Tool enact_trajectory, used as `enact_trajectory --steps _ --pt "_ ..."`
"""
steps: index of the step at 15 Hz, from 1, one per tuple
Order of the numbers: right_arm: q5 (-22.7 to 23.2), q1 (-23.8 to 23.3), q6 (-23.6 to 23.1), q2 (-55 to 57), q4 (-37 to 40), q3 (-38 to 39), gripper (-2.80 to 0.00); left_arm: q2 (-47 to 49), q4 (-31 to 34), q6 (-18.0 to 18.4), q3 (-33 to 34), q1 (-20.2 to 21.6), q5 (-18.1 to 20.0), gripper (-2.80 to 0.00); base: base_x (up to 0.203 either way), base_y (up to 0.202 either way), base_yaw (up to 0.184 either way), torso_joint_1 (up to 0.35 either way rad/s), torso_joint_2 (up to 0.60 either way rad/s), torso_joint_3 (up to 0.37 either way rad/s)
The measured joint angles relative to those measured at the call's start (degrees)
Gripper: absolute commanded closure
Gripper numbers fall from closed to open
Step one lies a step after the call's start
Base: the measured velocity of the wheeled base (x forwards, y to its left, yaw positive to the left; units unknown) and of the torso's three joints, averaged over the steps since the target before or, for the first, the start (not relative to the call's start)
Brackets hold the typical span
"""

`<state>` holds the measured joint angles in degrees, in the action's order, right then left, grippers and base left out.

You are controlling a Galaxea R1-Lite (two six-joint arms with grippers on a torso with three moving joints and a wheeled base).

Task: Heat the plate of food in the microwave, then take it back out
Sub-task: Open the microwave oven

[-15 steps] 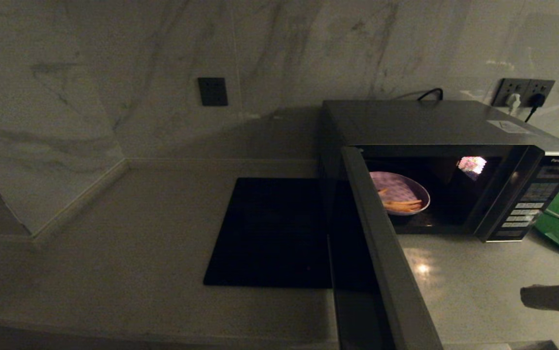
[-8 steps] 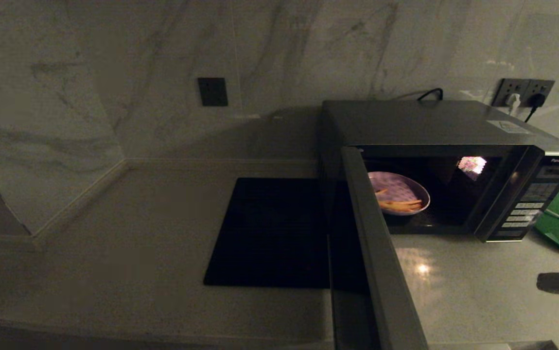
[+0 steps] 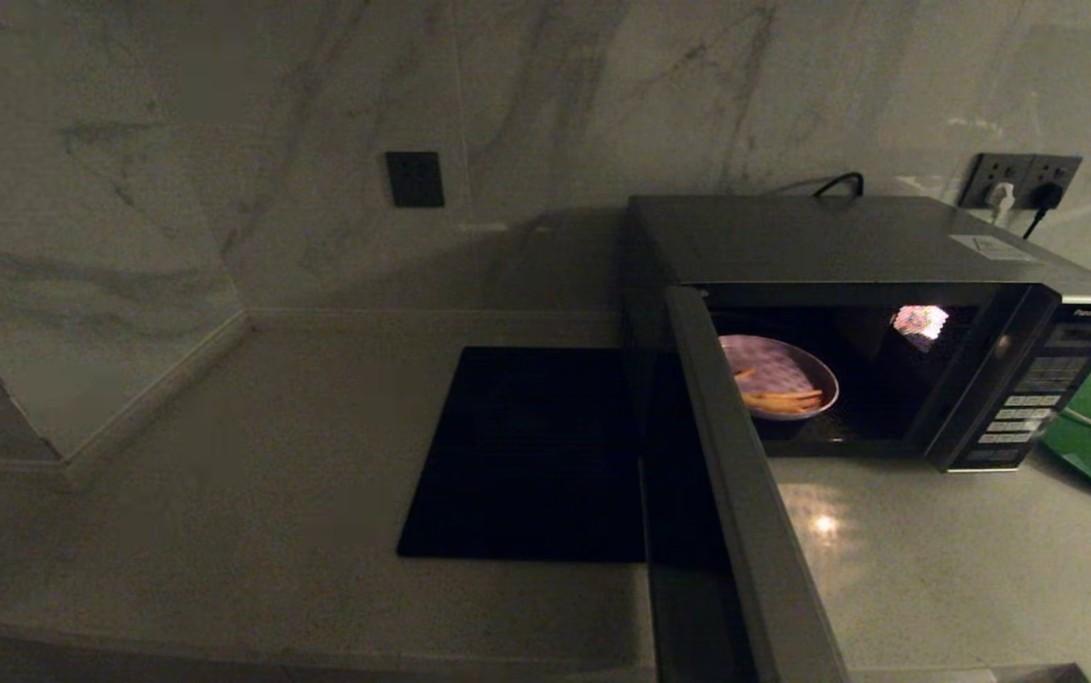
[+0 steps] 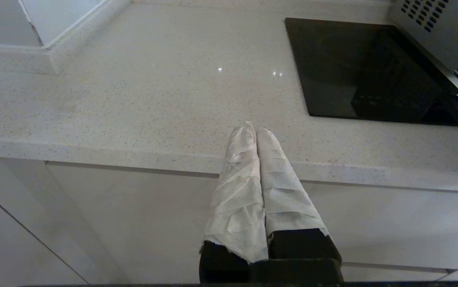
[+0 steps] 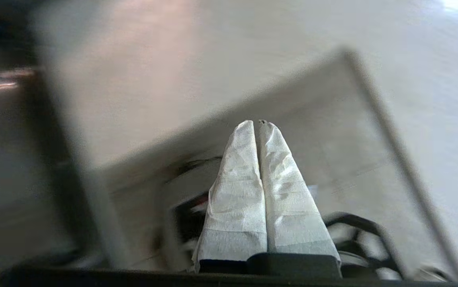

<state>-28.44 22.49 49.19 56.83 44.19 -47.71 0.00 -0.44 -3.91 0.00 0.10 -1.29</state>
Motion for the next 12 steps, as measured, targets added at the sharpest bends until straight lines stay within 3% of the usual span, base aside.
enact_trajectory --steps 3,5,7,12 --pt "-8.5 -1.5 0.15 -5.86 -7.78 12.04 0.0 0.0 0.02 0.0 0.0 -0.02 -0.02 0.0 0.0 0.0 0.0 0.0 0.0 0.0" --pt "-12.82 -3.18 2.07 -8.43 -12.86 16.01 0.0 0.0 0.02 0.0 0.0 -0.02 0.0 0.0 0.0 0.0 0.0 0.0 0.0 0.0" --pt "-15.4 -3.75 4.18 -9.84 -13.27 16.84 0.0 0.0 0.02 0.0 0.0 -0.02 0.0 0.0 0.0 0.0 0.0 0.0 0.0 0.0" --pt "-21.99 -4.47 3.78 -14.72 -12.88 16.38 0.0 0.0 0.01 0.0 0.0 -0.02 0.01 0.0 0.0 0.0 0.0 0.0 0.0 0.0"
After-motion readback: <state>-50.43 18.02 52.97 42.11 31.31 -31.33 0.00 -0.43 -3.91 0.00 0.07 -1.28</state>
